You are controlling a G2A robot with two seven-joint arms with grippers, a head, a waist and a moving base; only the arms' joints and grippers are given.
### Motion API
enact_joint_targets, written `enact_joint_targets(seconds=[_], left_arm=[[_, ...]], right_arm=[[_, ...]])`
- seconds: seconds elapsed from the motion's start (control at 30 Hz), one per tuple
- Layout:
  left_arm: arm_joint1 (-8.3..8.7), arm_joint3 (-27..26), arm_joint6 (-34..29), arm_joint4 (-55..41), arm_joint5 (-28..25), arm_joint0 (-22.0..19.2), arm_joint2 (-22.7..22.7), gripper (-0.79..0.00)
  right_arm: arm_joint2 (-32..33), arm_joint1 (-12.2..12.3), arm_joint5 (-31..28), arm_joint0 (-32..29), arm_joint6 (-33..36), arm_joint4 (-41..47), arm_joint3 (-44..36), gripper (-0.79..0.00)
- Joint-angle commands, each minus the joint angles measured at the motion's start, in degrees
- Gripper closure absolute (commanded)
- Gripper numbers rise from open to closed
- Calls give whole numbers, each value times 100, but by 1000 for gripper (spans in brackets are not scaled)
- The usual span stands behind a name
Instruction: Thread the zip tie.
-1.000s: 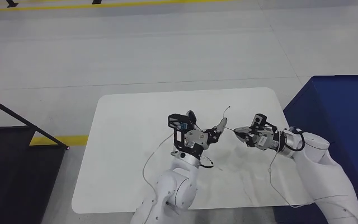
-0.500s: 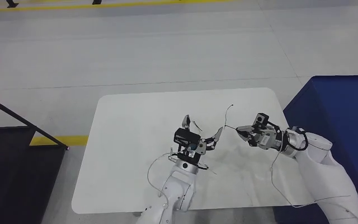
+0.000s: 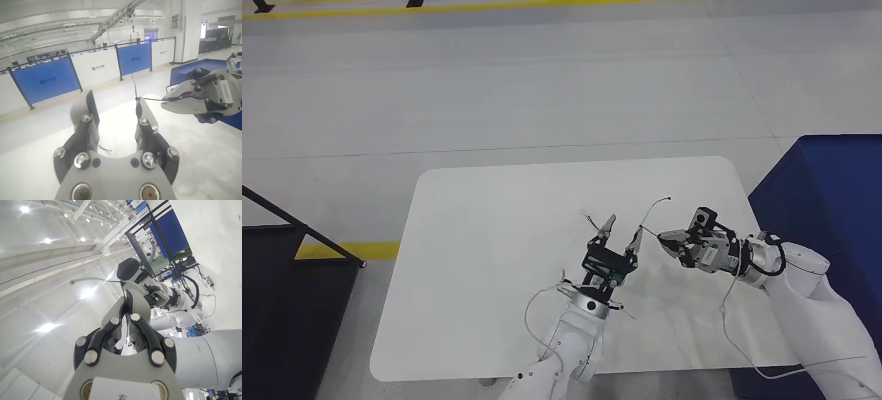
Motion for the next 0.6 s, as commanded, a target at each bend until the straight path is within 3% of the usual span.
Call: enact_joint_targets(seconds=[0.0,0.27,0.57], left_arm=[[-2,45,-6,47,-5,-6,18,-311],[-4,86,-10,62,-66,-7,20,-329],[-1,93,31,101,-107,17,31,-265]], right_arm=[[1,1,-4,0,-3,22,-7,0],[0,4,-11,14,-48,63,0,0],[-10,10,-20,15,-59,58,-9,0]])
